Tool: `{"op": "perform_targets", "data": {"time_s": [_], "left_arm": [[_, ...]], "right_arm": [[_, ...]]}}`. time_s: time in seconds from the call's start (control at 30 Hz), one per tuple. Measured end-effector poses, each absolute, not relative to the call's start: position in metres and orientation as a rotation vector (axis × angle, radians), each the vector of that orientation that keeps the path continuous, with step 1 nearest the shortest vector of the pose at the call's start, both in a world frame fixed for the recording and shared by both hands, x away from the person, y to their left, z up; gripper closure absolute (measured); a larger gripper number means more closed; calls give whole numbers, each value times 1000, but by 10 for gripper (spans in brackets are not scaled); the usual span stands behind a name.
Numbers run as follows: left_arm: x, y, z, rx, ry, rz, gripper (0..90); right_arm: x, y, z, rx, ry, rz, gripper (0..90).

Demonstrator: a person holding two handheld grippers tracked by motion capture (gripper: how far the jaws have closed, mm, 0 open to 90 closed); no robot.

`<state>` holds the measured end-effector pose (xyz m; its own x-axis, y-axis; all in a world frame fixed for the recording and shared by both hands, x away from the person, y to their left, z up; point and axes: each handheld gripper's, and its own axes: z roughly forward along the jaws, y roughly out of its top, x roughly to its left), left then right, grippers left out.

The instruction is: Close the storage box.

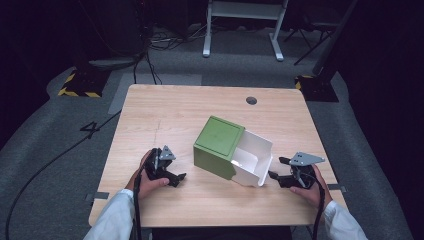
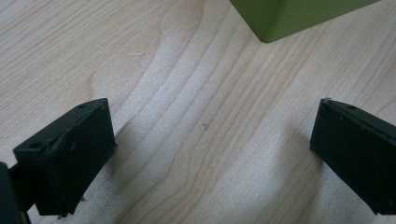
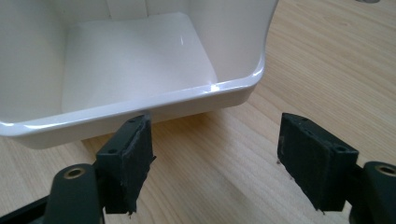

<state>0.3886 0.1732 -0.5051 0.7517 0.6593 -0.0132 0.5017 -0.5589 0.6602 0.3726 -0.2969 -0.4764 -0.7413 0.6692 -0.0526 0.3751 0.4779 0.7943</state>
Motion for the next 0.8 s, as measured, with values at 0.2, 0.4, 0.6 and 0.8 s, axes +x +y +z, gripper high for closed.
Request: {"op": "perform_targets", "data": {"time_s": [0.2, 0.4, 0.6, 0.8], "left_arm": [[389, 173, -505, 2285, 867, 309, 2], [389, 173, -505, 2286, 866, 310, 2], [389, 173, -505, 2286, 867, 310, 1], [389, 173, -505, 2286, 867, 310, 1]], "right_arm": [[377, -288, -477, 870, 2380, 1140, 268], [380, -279, -478, 851, 2388, 1136, 269], [384, -272, -479, 849, 2391, 1124, 269], [387, -268, -480, 840, 2395, 1113, 268]]}}
